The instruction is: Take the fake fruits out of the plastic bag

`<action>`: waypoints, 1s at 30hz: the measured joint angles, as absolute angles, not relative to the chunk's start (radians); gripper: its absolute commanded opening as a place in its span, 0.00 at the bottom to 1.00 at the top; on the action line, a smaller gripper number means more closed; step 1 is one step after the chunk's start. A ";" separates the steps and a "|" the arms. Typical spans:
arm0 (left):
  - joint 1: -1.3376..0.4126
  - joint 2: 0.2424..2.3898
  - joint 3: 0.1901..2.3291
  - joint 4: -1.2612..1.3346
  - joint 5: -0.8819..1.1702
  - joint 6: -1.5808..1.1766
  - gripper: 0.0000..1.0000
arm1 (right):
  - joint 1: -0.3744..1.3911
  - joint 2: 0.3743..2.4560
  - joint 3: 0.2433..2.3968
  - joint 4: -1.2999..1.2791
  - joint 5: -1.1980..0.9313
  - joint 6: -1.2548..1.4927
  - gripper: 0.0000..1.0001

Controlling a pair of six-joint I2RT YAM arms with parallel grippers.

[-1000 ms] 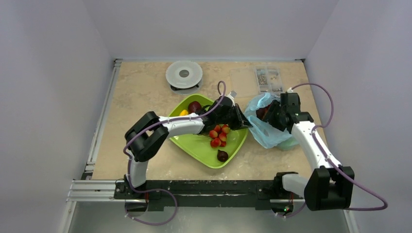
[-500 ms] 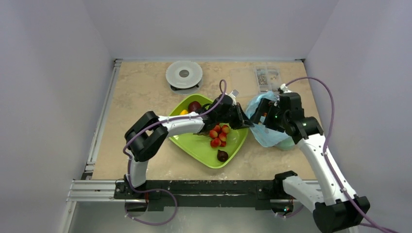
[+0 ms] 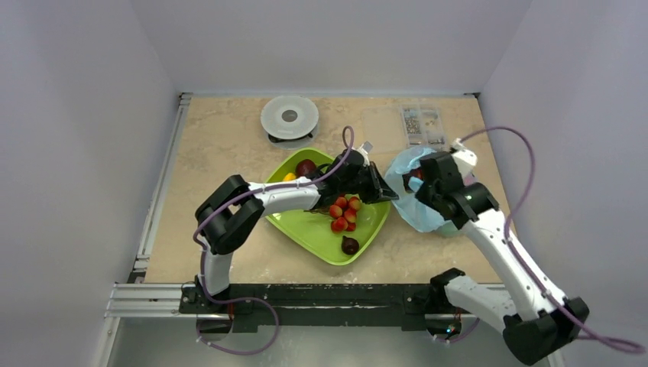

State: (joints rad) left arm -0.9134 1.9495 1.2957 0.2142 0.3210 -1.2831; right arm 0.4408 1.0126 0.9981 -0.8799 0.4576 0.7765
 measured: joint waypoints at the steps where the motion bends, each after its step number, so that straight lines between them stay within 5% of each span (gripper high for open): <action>1: -0.913 1.948 1.287 0.220 0.315 -1.295 0.00 | 0.405 0.974 0.999 -0.916 0.491 0.836 0.00; 7: -0.903 1.948 1.261 0.223 0.302 -1.346 0.00 | -0.132 0.735 0.901 -0.979 0.484 0.983 0.00; 23: -0.926 1.948 1.276 0.229 0.315 -1.357 0.00 | -0.502 0.984 0.710 -0.954 0.344 1.005 0.00; 30: -0.921 1.984 1.286 0.257 0.339 -1.361 0.00 | -0.540 1.048 0.637 -0.847 0.298 1.023 0.29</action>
State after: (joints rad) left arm -0.9207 1.9842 1.2858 0.2573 0.3393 -1.3609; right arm -0.5396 1.0485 0.6373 -0.8467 0.2981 1.0233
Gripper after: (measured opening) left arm 0.005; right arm 0.218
